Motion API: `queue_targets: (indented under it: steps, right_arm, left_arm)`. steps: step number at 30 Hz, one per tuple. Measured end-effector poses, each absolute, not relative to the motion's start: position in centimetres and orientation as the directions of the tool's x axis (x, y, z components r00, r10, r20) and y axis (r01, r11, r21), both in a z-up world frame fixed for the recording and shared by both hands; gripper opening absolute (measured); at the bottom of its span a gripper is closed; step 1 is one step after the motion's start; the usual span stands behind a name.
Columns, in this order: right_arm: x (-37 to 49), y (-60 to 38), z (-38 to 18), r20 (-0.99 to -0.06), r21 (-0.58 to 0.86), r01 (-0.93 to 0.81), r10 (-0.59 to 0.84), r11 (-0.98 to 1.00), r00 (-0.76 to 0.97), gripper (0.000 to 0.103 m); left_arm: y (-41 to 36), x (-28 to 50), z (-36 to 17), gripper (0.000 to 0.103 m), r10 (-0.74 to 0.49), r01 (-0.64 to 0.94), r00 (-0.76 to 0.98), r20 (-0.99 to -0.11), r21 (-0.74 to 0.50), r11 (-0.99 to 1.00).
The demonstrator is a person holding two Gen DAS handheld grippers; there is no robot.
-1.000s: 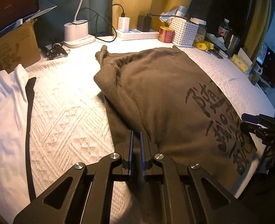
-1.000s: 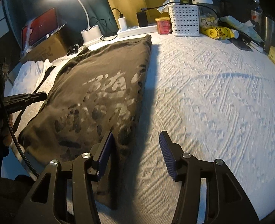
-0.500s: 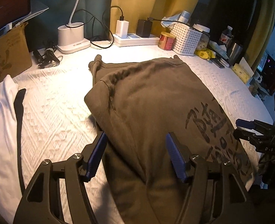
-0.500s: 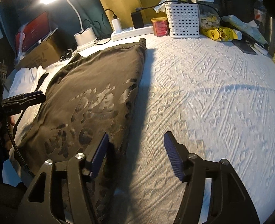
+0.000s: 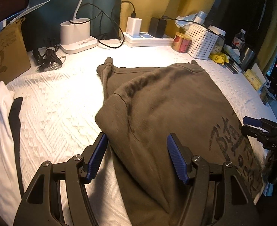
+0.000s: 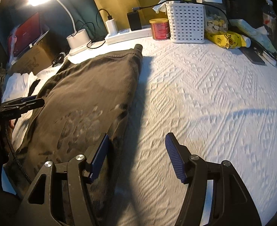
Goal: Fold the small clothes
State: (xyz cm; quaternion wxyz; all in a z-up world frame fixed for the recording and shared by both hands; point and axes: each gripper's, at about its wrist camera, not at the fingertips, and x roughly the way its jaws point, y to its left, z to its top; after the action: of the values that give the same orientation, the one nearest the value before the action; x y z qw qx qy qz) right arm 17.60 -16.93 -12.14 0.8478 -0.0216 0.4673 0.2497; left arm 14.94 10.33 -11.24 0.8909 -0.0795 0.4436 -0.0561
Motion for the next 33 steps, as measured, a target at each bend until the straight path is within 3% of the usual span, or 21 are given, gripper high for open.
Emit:
queue_targets:
  steps: [6, 10, 25, 28, 33]
  right_arm:
    - [20.0, -16.5, -12.4, -0.805, 0.186, -0.444, 0.395, 0.876, 0.443, 0.065]
    - [21.8, -16.3, -12.5, -0.802, 0.182, -0.437, 0.390, 0.881, 0.452, 0.065]
    - [27.5, -14.5, -12.3, -0.793, 0.175, -0.443, 0.393, 0.879, 0.467, 0.065]
    - [28.3, -13.8, -12.2, -0.792, 0.176, -0.453, 0.398, 0.874, 0.462, 0.065]
    - [29.1, -12.9, -12.5, -0.784, 0.205, -0.472, 0.432, 0.858, 0.446, 0.065]
  left_arm:
    - [11.2, 16.5, -11.6, 0.066, -0.168, 0.019, 0.606, -0.778, -0.197, 0.980]
    - [11.6, 17.8, -11.8, 0.072, -0.163, 0.014, 0.612, -0.774, -0.196, 0.981]
    - [12.6, 21.5, -12.8, 0.072, -0.150, 0.018, 0.627, -0.764, -0.179, 0.984]
    - [12.6, 21.9, -12.9, 0.085, -0.191, 0.041, 0.628, -0.755, -0.213, 0.976]
    - [12.1, 22.1, -12.8, 0.086, -0.216, 0.060, 0.625, -0.750, -0.229, 0.972]
